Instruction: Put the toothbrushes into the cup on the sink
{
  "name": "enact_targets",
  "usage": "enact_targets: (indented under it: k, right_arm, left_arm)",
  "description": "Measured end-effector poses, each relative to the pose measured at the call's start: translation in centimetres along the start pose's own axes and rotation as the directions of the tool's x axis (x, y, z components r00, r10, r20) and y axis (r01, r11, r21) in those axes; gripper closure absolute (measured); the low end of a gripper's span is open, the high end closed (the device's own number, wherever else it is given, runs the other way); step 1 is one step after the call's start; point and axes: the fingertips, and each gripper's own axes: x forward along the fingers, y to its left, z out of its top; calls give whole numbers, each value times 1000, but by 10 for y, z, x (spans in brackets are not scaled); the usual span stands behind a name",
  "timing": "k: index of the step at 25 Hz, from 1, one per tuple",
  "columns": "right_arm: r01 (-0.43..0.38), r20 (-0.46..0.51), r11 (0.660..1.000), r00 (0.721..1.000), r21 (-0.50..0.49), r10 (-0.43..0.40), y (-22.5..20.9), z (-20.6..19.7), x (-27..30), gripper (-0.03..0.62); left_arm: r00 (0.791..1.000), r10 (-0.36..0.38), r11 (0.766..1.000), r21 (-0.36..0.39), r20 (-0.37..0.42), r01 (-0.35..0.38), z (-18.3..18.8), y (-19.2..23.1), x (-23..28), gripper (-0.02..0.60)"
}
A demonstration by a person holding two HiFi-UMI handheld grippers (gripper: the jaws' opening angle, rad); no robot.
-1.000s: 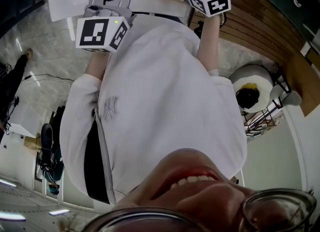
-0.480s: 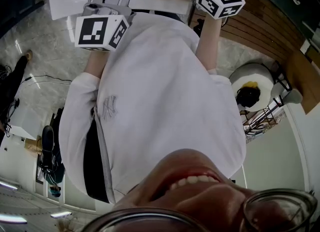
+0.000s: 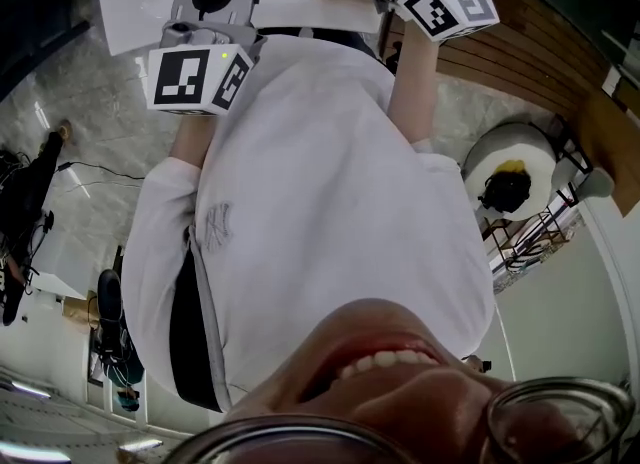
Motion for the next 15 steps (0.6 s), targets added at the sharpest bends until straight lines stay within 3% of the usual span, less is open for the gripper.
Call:
enact_targets:
  k: [8,15]
  right_arm:
    - [44,119,998,992,49,-50,-3,21,-3,565]
    - [47,306,994,949,104,-76,-4,48,-13,566]
  left_arm:
    - [1000,-13,1000,-5,-2,13,4,9,-7,580]
    - [1000,-24,1000,-6,4,24,4,14,-14,580]
